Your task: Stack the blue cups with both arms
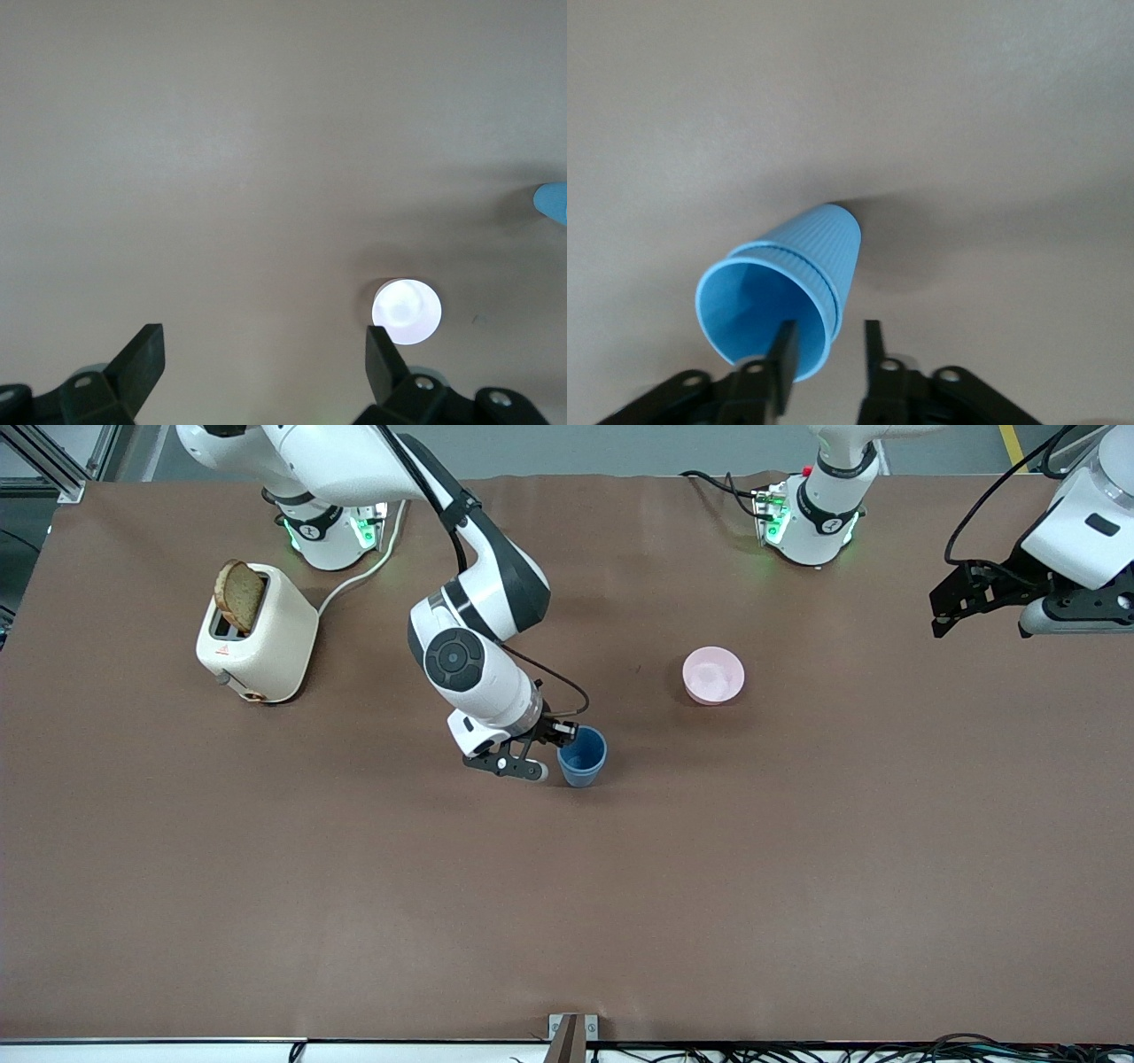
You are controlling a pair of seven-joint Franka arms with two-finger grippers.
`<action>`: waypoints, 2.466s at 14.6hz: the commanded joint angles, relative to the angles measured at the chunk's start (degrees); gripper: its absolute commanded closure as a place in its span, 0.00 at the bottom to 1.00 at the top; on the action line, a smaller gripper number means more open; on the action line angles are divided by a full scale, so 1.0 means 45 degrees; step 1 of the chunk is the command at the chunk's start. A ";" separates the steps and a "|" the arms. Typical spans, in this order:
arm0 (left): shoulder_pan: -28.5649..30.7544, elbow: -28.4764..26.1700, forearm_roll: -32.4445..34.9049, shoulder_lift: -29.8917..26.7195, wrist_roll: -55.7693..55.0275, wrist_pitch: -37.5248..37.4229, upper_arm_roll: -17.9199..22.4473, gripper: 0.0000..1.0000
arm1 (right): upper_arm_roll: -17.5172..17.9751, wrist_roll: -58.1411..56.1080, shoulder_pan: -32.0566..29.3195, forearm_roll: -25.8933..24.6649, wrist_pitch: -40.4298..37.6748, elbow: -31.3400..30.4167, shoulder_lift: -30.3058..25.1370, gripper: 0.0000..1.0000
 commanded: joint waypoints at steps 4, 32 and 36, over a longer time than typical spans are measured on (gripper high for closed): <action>0.0082 0.0296 -0.0025 0.0118 0.0015 -0.0310 -0.0056 0.00 | -0.1578 -0.0032 -0.0182 -0.1069 -0.1376 -0.0179 -0.1883 0.00; 0.0102 0.0550 -0.0006 0.0216 0.0171 -0.0427 -0.0055 0.00 | -0.3066 -0.9349 -0.6686 -0.4767 -0.8821 0.1559 -0.6340 0.00; 0.0121 0.0569 -0.0005 0.0216 0.0190 -0.0545 -0.0036 0.00 | -0.2136 -0.9252 -0.7170 -0.4767 -0.9444 0.1540 -0.6866 0.00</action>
